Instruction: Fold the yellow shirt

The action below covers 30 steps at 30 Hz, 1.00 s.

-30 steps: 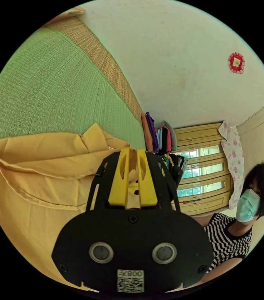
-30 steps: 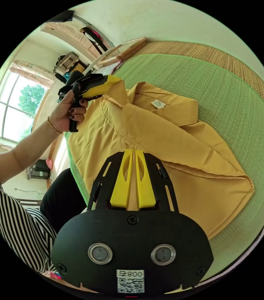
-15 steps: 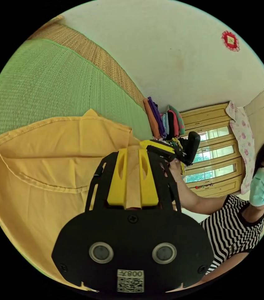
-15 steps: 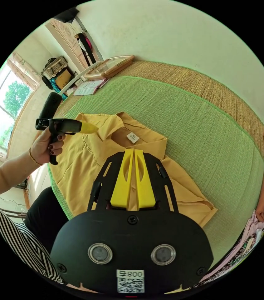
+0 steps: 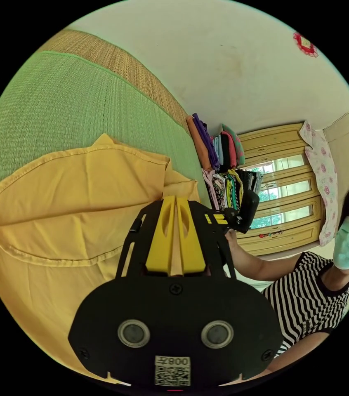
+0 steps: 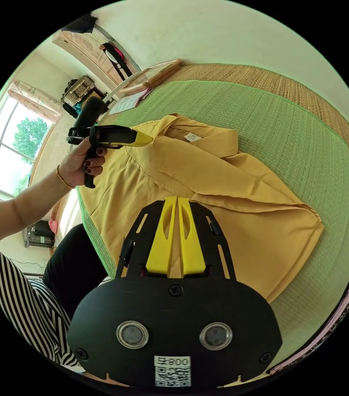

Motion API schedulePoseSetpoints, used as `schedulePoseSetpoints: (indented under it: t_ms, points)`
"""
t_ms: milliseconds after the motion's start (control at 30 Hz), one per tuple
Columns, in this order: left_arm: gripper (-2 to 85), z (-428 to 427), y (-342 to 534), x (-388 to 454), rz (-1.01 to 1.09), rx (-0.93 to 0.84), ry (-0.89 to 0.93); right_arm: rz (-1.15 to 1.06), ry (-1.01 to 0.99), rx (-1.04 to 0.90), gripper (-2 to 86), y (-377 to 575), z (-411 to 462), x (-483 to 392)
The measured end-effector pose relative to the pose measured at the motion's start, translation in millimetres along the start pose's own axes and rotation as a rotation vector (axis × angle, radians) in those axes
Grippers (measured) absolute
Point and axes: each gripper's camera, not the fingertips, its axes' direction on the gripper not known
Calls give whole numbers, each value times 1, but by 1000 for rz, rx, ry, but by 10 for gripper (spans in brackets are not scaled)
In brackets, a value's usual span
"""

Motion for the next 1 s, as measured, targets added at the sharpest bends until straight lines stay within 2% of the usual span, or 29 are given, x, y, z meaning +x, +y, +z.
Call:
schedulePoseSetpoints:
  t_ms: [200,400,633,1000]
  points:
    - [64,-7,0,5,30,-14,-117,-2,-16,1,2,-2,6,-2]
    - [21,5,-3,2,49,-93,-144,10,-31,-7,2,-3,10,2]
    - [7,-13,-12,-11,15,14,53,-21,6,-3,2,-13,8,-3]
    - [49,-29,-16,-56,-133,126,165,53,175,55,3,-56,-24,40]
